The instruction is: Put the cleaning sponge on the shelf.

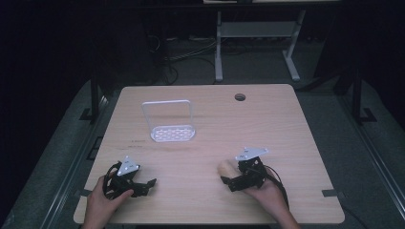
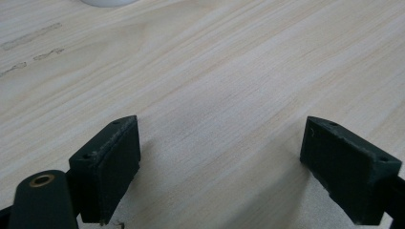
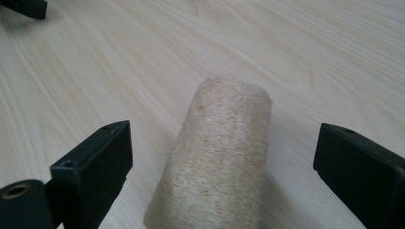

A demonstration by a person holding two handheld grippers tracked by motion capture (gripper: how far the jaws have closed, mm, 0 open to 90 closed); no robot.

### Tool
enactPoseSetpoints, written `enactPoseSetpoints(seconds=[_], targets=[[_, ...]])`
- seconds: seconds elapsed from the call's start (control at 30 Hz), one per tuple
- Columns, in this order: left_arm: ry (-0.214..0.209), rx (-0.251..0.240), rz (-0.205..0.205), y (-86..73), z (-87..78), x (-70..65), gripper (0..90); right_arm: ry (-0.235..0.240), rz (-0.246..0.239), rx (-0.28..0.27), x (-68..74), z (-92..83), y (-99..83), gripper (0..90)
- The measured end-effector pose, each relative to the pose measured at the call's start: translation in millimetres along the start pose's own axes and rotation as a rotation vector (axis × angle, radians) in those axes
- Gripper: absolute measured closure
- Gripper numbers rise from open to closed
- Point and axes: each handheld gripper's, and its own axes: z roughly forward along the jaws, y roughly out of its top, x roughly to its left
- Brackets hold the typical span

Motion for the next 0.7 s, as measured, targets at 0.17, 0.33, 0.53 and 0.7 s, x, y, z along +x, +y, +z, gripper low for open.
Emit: enactPoseSetpoints(seconds=[0.17,0.33,0.53,0.7], targets=[[0.000,0.000,0.000,0.0,0.0,0.0,13.1,-0.005,-0.018,-0.003,5.5,6.2,-0.5,5.7],[0.000,0.000,0.000,0.0,0.0,0.0,13.1,-0.014,-0.024,0.008,10.3,11.6,-2.6,5.8],[0.000,0.000,0.000,0.0,0.0,0.0,13.1,-0.027,-0.019,0.002,13.4,15.2,-4.2,5.8],[0.000,0.000,0.000,0.0,0.0,0.0,13.1,-0.031,-0.019,0.005,16.0,17.7,-6.0,6.4]])
